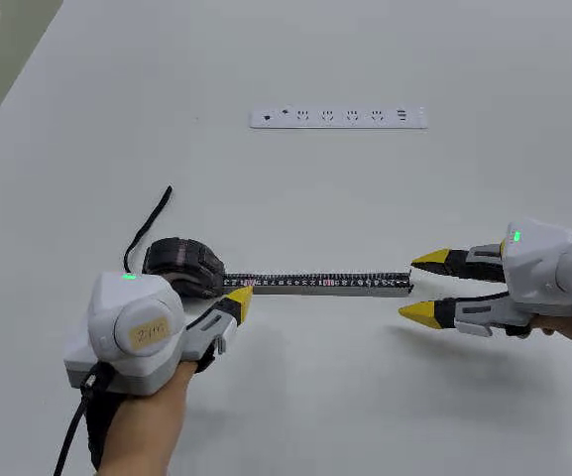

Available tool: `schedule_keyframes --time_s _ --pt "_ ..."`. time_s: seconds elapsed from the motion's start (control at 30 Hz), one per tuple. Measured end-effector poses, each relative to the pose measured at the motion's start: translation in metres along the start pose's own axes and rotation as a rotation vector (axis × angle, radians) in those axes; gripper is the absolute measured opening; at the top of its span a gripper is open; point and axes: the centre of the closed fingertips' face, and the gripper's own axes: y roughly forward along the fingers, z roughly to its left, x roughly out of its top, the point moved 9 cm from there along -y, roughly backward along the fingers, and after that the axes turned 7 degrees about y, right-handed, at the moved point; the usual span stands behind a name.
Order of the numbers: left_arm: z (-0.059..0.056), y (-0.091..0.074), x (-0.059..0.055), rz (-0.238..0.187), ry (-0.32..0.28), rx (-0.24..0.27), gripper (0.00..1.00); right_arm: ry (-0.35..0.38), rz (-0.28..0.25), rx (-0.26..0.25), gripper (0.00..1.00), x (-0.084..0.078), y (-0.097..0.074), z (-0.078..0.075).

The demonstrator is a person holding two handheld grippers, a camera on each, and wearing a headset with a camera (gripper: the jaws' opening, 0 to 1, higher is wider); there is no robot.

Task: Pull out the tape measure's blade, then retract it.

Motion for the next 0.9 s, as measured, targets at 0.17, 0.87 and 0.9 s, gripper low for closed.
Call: schedule_keyframes --time_s 0.17,0.87,0.9 --pt "0.005 0.009 0.001 0.010 -0.016 0.010 0.85 -0.021 0.017 0.017 0.28 0.000 0.005 -0.006" --pt "0.011 0.034 -0.003 0.070 -0.060 0.031 0.80 -0.056 0.054 0.023 0.13 -0.007 0.016 -0.019" --pt "0.011 0.035 -0.003 0.072 -0.062 0.033 0.80 -0.061 0.055 0.023 0.13 -0.007 0.016 -0.019"
